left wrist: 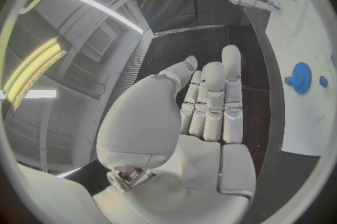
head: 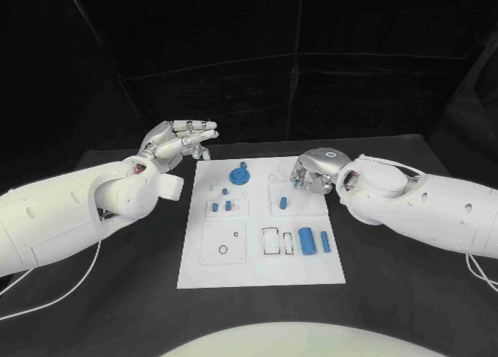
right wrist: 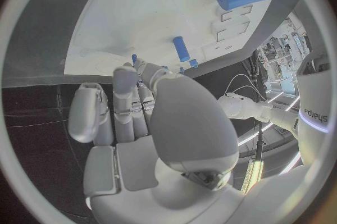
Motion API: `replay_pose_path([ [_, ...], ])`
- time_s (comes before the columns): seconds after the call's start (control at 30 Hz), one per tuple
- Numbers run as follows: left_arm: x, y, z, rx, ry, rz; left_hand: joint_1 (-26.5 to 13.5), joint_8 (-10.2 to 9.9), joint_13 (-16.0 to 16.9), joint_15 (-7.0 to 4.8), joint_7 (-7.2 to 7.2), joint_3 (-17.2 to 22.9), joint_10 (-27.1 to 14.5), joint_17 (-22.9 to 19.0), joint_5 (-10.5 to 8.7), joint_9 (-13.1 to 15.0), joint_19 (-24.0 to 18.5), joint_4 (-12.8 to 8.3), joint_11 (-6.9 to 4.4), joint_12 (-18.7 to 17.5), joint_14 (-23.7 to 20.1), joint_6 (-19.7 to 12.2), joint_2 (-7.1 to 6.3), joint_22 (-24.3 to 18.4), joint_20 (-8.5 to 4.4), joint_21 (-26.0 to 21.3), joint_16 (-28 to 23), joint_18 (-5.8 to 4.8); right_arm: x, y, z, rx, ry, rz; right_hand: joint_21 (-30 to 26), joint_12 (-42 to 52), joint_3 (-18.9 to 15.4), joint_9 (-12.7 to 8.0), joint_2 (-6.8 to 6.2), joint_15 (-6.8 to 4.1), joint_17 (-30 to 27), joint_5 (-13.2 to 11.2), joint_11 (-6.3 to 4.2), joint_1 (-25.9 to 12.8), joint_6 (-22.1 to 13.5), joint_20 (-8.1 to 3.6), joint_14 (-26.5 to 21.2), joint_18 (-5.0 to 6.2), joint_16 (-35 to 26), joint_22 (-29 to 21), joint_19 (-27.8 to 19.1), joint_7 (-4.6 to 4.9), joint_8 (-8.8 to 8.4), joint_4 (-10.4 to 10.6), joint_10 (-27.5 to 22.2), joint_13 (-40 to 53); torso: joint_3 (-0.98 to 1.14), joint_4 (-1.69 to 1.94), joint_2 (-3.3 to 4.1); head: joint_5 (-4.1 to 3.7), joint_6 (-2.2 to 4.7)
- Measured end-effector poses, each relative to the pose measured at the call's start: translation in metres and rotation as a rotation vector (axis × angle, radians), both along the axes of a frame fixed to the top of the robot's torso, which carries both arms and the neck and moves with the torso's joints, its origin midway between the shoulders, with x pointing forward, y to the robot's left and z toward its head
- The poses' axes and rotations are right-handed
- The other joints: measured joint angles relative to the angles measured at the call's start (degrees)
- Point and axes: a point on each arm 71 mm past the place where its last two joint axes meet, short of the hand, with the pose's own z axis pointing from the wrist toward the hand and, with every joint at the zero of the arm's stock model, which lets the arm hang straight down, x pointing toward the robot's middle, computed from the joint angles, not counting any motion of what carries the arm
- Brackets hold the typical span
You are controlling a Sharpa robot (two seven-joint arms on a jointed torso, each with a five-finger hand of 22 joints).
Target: Assemble the parts on the task board
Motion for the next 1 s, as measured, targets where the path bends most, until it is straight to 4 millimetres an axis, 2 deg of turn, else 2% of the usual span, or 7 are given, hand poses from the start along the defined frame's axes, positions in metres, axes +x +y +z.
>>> replay_pose_path([
  [0.27, 0.000, 0.003, 0.000, 0.003, 0.001, 0.005, 0.0, 0.0, 0.0, 0.00, 0.00, 0.0, -0.4, 0.0, 0.00, 0.0, 0.0, 0.0, 0.00, 0.2, 0.0, 0.0, 0.00, 0.0, 0.00, 0.0, 0.0, -0.01, -0.020, 0.003, 0.019, 0.054, -0.026, 0.032, 0.0, 0.0, 0.2, 0.0, -0.15, 0.00, 0.0, 0.0, -0.20, -0.4, 0.0, 0.00, 0.0, 0.00, 0.0, 0.1, 0.0, 0.00, 0.00, -0.2, 0.2, 0.0, 0.00, 0.02, -0.01, 0.37, -0.03],
  [0.43, 0.000, 0.003, 0.000, 0.003, 0.002, 0.005, 0.0, 0.0, 0.0, 0.00, 0.00, 0.0, -0.4, 0.0, 0.00, 0.0, 0.0, 0.0, 0.00, 0.2, 0.0, 0.0, 0.00, 0.0, 0.00, 0.0, 0.0, -0.01, -0.038, 0.022, 0.039, 0.109, -0.047, 0.093, 0.0, 0.0, 0.3, -0.1, -0.15, 0.00, 0.0, 0.0, -0.20, -0.4, 0.2, 0.00, 0.0, 0.00, 0.0, 0.1, 0.0, 0.18, -0.01, -0.3, 0.2, 0.0, -0.04, -0.01, -0.04, 0.53, 0.14],
  [0.63, 0.000, -0.001, 0.000, 0.001, 0.003, -0.001, 0.0, 0.0, 0.0, 0.00, 0.00, 0.0, -0.4, 0.0, 0.00, 0.0, 0.0, 0.0, 0.00, 0.2, 0.0, 0.0, 0.00, 0.0, 0.00, 0.0, 0.0, -0.01, -0.051, 0.051, 0.048, 0.153, -0.048, 0.159, 0.0, 0.0, 0.3, -0.1, -0.16, 0.00, 0.0, 0.0, -0.20, -0.4, 0.2, -0.21, 0.0, -0.01, 0.0, 0.1, 0.2, 0.18, -0.01, -0.4, 0.2, 0.0, -0.10, 0.08, -0.02, 0.93, 0.34],
  [0.73, 0.000, -0.001, -0.001, 0.000, 0.003, -0.002, 0.0, 0.0, 0.0, 0.00, 0.00, 0.0, -0.4, 0.0, 0.00, 0.0, 0.0, 0.0, 0.00, 0.2, 0.0, 0.0, 0.00, 0.0, 0.00, 0.0, 0.0, -0.01, -0.054, 0.069, 0.050, 0.171, -0.043, 0.192, 0.0, 0.0, 0.3, -0.1, -0.21, 0.00, 0.0, 0.0, -0.19, -0.5, 0.2, -0.21, 0.0, 0.00, 0.0, 0.1, 0.2, 0.18, -0.02, -0.4, 0.2, 0.0, -0.12, 0.10, 0.03, 1.57, 0.29],
  [0.83, 0.000, -0.002, -0.001, 0.000, 0.004, -0.004, 0.0, 0.0, 0.0, 0.00, 0.00, 0.0, -0.4, 0.0, 0.00, 0.0, 0.0, 0.0, 0.00, 0.2, 0.0, 0.0, 0.00, 0.0, 0.00, 0.0, 0.0, -0.01, -0.053, 0.086, 0.048, 0.180, -0.035, 0.215, 0.0, 0.0, 0.5, -0.1, -0.39, 0.00, 0.0, 0.0, -0.19, -0.7, 0.2, -0.21, 0.0, 0.00, 0.0, 0.1, 0.2, 0.18, -0.02, -0.5, 0.2, 0.0, -0.13, 0.10, 0.05, 2.54, -0.08],
  [1.0, 0.000, -0.005, 0.000, -0.003, 0.004, -0.010, 0.0, 0.0, 0.0, 0.21, 0.20, -0.2, -0.4, -0.1, 0.00, 0.0, 0.0, -0.2, 0.00, 0.2, -0.2, -0.2, 0.00, -0.1, 0.00, 0.0, 0.0, -0.02, -0.056, 0.103, 0.034, 0.183, 0.002, 0.241, 0.0, 0.0, 0.6, -0.1, -0.40, 0.00, 0.0, 0.0, -0.19, -0.7, 0.2, -0.21, 0.0, -0.01, 0.0, 0.1, 0.2, 0.18, -0.02, -0.7, 0.2, 0.0, -0.14, 0.15, 0.11, 3.69, -0.74],
])
